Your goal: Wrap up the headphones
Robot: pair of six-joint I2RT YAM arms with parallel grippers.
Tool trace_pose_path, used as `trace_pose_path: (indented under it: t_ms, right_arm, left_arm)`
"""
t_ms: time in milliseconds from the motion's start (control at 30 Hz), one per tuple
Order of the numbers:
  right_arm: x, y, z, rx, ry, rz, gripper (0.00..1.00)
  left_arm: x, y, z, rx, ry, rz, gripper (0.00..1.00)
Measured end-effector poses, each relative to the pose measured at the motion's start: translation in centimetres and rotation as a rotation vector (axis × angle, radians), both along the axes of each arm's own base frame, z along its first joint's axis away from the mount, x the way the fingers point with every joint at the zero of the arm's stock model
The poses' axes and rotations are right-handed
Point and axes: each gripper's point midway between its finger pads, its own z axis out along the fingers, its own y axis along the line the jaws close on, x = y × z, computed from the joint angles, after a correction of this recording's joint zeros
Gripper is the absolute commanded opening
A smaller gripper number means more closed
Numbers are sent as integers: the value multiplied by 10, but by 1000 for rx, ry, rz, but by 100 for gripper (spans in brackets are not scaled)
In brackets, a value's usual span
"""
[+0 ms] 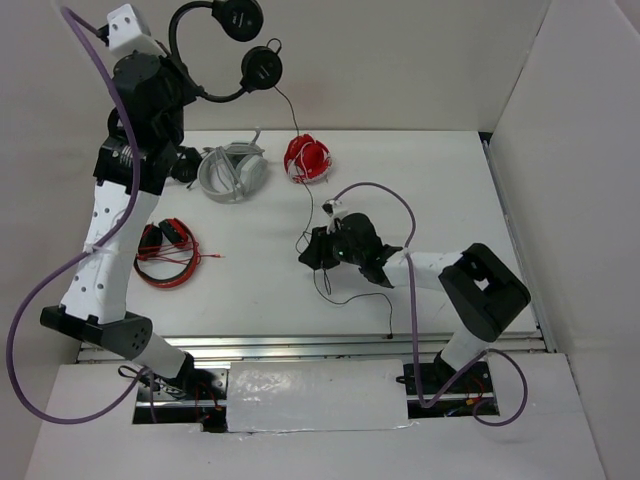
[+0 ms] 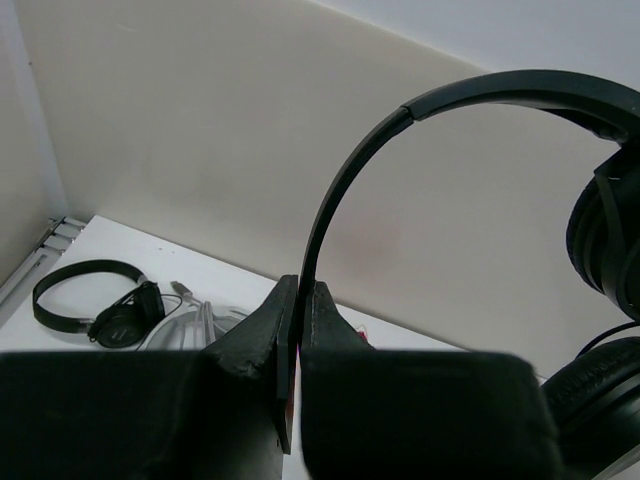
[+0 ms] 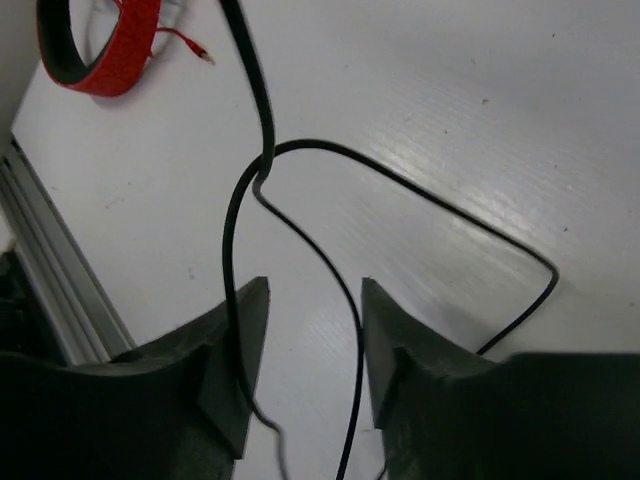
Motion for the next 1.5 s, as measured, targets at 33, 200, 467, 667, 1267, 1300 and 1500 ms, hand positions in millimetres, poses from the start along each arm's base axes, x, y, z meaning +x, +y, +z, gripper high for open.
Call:
trace_pose_path:
  t_ms: [33, 200, 467, 667, 1267, 1300, 1500]
  right_arm:
    - [0, 1, -2, 1, 8, -2, 40]
    - [1, -6, 12, 37, -4, -55, 2]
    - [23, -114, 133, 125, -244, -428, 0]
    - [43, -265, 147, -4, -251, -959, 5]
    - [40, -426, 266, -7, -375, -1332, 8]
    - [41, -419, 282, 9, -413, -1285, 9]
    - [45, -347, 339, 76, -577, -900, 16]
  left_arm:
    - [-1, 3, 0, -4, 1, 4, 0]
    - [2, 23, -5, -24, 7, 32, 0]
    - [20, 80, -46, -64, 98, 168, 0]
    - [25, 129, -81, -112, 167, 267, 0]
    - [12, 161, -99, -171, 225, 260, 0]
    - [10, 163, -100, -176, 221, 262, 0]
    - [9, 163, -106, -225, 191, 242, 0]
